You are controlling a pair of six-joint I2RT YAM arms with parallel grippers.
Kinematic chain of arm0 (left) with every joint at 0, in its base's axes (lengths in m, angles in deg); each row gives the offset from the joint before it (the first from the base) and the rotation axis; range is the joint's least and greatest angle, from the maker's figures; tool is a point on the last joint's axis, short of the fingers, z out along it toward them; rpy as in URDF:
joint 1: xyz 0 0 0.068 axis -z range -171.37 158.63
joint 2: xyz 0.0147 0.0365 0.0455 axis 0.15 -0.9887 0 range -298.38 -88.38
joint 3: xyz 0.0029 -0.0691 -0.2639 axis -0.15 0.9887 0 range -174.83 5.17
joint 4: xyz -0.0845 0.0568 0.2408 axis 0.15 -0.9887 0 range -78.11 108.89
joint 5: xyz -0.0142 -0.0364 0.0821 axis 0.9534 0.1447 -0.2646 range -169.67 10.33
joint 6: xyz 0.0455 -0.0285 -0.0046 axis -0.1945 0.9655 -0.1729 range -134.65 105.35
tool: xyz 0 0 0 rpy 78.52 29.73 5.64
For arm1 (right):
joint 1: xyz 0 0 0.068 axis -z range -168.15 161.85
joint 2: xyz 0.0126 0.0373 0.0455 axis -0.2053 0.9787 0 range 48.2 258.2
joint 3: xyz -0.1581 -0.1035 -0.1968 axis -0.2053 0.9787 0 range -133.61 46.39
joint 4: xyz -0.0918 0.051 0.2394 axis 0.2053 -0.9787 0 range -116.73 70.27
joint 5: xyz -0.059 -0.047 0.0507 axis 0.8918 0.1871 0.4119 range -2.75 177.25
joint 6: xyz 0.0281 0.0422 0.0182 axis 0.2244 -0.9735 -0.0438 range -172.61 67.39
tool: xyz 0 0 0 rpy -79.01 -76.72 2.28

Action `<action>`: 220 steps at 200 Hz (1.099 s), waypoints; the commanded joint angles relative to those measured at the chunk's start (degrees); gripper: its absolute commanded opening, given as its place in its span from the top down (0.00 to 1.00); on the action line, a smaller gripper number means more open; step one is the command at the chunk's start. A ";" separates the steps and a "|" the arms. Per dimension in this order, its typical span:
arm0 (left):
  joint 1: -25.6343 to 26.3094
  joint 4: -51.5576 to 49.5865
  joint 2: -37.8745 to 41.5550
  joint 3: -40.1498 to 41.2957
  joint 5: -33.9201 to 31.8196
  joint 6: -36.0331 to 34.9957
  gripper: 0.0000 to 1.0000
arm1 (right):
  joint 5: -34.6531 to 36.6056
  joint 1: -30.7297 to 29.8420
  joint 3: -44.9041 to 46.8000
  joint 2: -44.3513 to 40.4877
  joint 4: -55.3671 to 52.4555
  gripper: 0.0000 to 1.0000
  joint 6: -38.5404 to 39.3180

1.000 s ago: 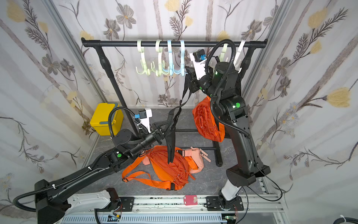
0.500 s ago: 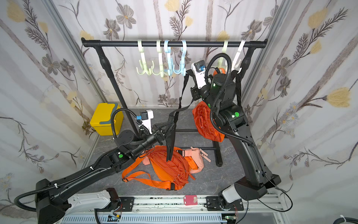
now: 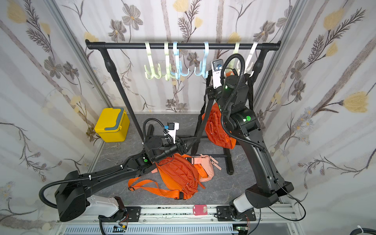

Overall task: Hang the bag on a hook
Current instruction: Hang the bag on the hook, then pick up the bag from the bag.

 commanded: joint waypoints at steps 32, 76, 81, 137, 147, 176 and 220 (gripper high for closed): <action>0.12 0.55 2.41 3.29 -1.24 3.08 0.17 | 0.08 0.16 1.02 -0.65 1.45 0.99 -0.48; -0.04 -10.87 10.53 9.05 -9.54 5.01 0.14 | -0.14 -0.48 12.55 -7.39 5.19 0.58 -2.93; -0.06 -11.96 11.72 10.33 -10.72 5.76 0.14 | -0.30 -0.62 14.24 -8.34 5.78 0.54 -3.24; -1.98 -19.47 25.78 25.68 -18.37 16.67 0.12 | 2.34 -7.01 37.77 -21.36 13.81 0.07 -6.21; -2.37 -21.73 28.03 26.84 -19.79 17.79 0.12 | 1.94 -8.42 42.95 -24.00 15.18 0.00 -7.19; -4.75 -30.35 35.51 28.14 -24.82 19.91 0.11 | 0.32 -15.28 58.11 -31.10 18.11 0.01 -9.91; -16.70 -38.66 46.14 26.15 -20.20 19.19 0.11 | -2.46 -30.45 73.40 -33.60 20.74 0.00 -16.02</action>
